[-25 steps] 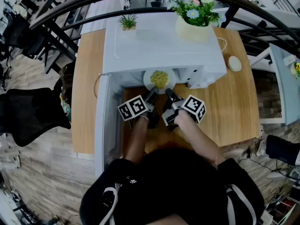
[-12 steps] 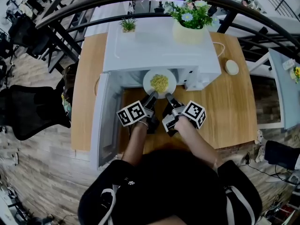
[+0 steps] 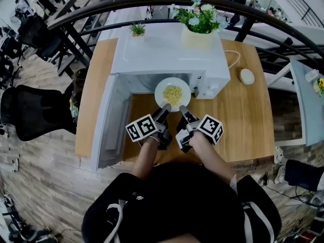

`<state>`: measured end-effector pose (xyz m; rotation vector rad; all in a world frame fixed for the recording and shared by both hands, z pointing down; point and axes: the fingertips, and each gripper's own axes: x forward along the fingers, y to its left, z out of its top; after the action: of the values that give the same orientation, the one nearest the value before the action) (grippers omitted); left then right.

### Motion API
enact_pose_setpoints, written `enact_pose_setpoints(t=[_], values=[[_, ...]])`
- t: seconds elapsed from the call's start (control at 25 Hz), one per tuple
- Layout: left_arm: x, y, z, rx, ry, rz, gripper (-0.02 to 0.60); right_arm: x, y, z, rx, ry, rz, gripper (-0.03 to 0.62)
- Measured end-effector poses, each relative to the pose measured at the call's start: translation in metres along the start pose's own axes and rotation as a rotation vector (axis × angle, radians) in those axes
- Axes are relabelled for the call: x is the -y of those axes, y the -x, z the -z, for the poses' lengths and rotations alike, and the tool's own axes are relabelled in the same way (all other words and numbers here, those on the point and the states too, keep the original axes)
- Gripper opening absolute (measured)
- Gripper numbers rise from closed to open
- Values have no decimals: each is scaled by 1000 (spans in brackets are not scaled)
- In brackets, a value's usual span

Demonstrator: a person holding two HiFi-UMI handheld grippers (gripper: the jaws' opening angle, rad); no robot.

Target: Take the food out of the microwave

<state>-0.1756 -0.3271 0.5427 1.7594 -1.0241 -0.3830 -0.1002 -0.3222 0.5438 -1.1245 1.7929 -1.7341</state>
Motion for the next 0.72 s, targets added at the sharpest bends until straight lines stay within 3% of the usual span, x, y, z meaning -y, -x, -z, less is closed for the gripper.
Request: enact_pose_setpoints(t=[0.72], values=[[46, 26, 35, 38, -44, 16, 72, -16, 54, 0, -24, 45, -88, 17]])
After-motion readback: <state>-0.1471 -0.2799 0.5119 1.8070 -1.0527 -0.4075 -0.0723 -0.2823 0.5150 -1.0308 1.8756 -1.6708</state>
